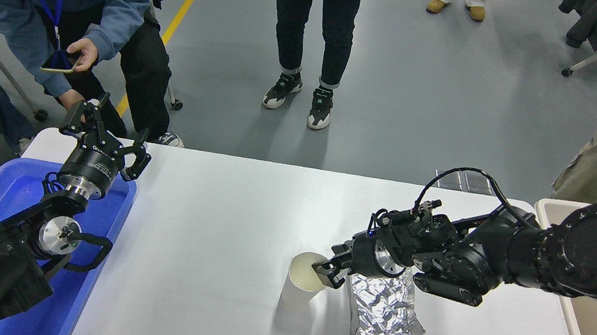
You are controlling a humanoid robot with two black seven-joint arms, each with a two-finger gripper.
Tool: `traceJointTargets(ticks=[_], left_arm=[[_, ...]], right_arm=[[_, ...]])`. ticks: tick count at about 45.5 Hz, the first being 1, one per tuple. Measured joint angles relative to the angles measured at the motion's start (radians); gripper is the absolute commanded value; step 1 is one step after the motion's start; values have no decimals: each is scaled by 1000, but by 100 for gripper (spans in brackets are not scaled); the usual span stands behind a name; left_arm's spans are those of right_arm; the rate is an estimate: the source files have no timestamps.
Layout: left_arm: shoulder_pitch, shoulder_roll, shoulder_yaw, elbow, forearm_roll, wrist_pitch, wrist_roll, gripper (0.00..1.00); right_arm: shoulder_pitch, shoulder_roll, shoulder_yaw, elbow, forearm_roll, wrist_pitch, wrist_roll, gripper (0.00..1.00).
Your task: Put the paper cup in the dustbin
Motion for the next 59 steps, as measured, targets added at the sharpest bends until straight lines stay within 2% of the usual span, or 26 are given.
traceJointTargets(ticks=[26,59], left_arm=[[0,0,0,1,0,0,0,100],[0,0,0,1,0,0,0,100]], right_arm=[[97,0,-23,33,74,54,50,0],[600,0,-18,326,289,220,54,0]])
